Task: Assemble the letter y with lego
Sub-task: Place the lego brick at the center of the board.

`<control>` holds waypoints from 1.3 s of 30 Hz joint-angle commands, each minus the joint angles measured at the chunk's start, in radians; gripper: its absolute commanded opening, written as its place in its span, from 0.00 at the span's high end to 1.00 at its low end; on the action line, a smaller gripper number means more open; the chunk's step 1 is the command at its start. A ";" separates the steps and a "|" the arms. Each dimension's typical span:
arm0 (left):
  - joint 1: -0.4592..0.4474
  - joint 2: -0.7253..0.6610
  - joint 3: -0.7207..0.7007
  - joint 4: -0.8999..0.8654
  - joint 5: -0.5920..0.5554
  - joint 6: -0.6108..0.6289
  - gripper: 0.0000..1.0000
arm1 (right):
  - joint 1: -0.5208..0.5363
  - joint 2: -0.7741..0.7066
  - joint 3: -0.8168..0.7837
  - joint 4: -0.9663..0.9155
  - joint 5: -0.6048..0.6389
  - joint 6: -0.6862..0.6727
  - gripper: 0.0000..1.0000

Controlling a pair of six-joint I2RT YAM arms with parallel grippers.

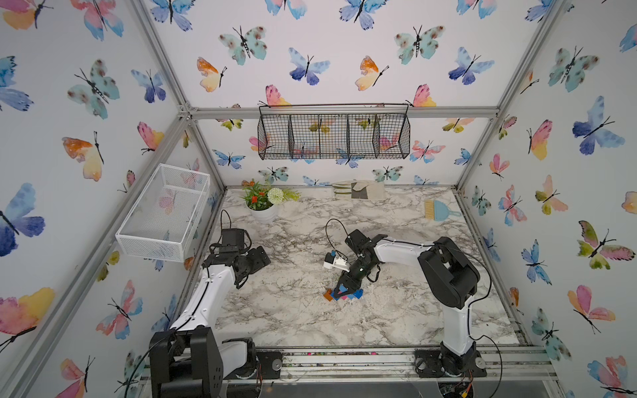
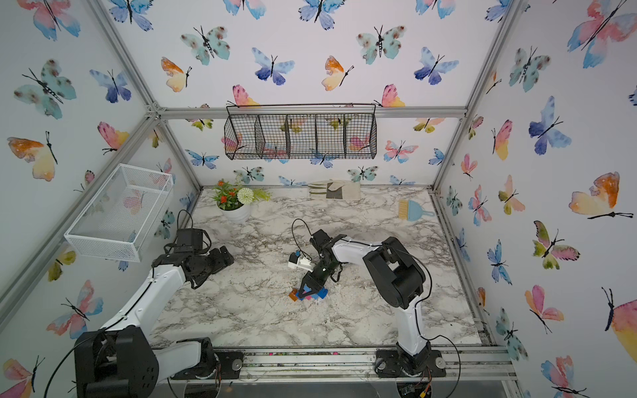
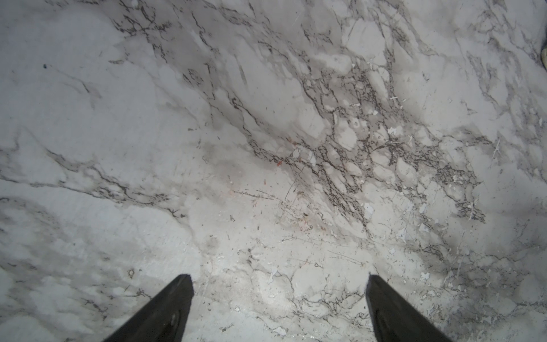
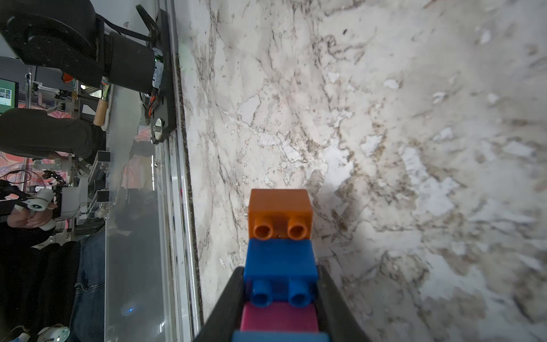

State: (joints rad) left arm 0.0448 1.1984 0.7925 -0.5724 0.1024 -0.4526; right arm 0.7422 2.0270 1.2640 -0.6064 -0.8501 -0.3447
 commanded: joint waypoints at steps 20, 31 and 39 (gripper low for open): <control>0.003 -0.003 -0.015 0.003 0.014 0.003 0.08 | -0.073 0.151 0.113 -0.086 -0.143 -0.064 0.64; 0.002 -0.007 -0.015 0.005 0.015 0.004 0.08 | -0.115 0.168 0.110 -0.026 -0.156 -0.031 0.58; 0.003 -0.004 -0.015 0.005 0.015 0.005 0.08 | -0.160 0.092 0.109 0.114 -0.035 0.120 0.45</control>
State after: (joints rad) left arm 0.0448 1.1984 0.7925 -0.5724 0.1059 -0.4526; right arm 0.5987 2.1609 1.3682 -0.5732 -0.9882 -0.3038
